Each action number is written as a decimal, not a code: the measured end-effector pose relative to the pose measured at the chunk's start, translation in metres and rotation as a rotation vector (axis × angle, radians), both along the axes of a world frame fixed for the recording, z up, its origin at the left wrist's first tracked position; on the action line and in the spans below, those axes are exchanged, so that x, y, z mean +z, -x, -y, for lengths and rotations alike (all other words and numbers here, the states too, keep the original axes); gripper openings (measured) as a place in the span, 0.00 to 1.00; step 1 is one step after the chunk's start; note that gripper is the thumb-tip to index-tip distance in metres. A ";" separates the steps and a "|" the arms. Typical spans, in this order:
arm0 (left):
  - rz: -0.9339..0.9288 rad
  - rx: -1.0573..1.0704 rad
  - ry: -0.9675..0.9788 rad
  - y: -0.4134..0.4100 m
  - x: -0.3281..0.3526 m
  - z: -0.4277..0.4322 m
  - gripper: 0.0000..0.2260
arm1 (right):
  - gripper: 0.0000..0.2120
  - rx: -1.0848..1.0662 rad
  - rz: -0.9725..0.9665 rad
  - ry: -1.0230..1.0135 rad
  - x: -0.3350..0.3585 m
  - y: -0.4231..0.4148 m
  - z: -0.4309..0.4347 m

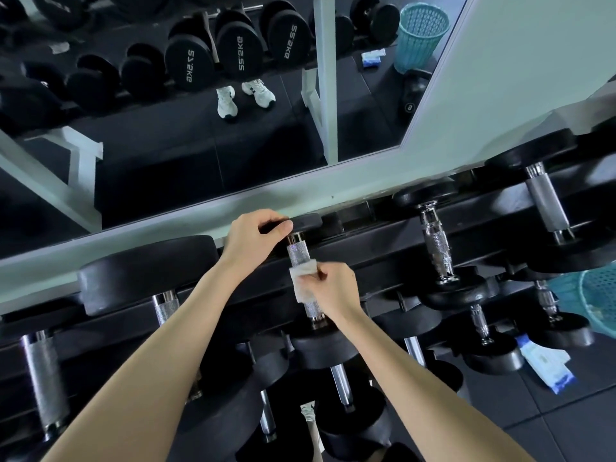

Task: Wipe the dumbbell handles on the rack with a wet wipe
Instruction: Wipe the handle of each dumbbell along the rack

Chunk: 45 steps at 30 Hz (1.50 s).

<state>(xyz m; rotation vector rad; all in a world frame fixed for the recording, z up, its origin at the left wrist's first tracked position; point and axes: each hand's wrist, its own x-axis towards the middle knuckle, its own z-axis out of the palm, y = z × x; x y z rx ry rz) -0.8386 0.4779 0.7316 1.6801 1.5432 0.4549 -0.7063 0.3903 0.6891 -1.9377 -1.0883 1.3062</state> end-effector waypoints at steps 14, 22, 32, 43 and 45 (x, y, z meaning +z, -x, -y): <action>-0.014 0.006 -0.015 -0.002 -0.002 0.001 0.07 | 0.10 0.123 -0.012 0.010 -0.004 -0.008 0.009; 0.014 0.033 0.018 -0.003 0.002 0.005 0.05 | 0.11 0.313 0.262 0.106 -0.008 -0.015 0.039; -0.115 0.004 0.030 -0.006 0.009 0.023 0.15 | 0.23 0.210 0.294 -0.085 0.028 -0.023 0.055; -0.034 0.292 -0.248 0.078 0.077 0.090 0.09 | 0.14 0.486 0.299 -0.222 0.049 0.046 0.077; -0.127 0.370 -0.363 0.102 0.082 0.096 0.09 | 0.13 0.517 0.251 -0.178 0.051 0.066 0.078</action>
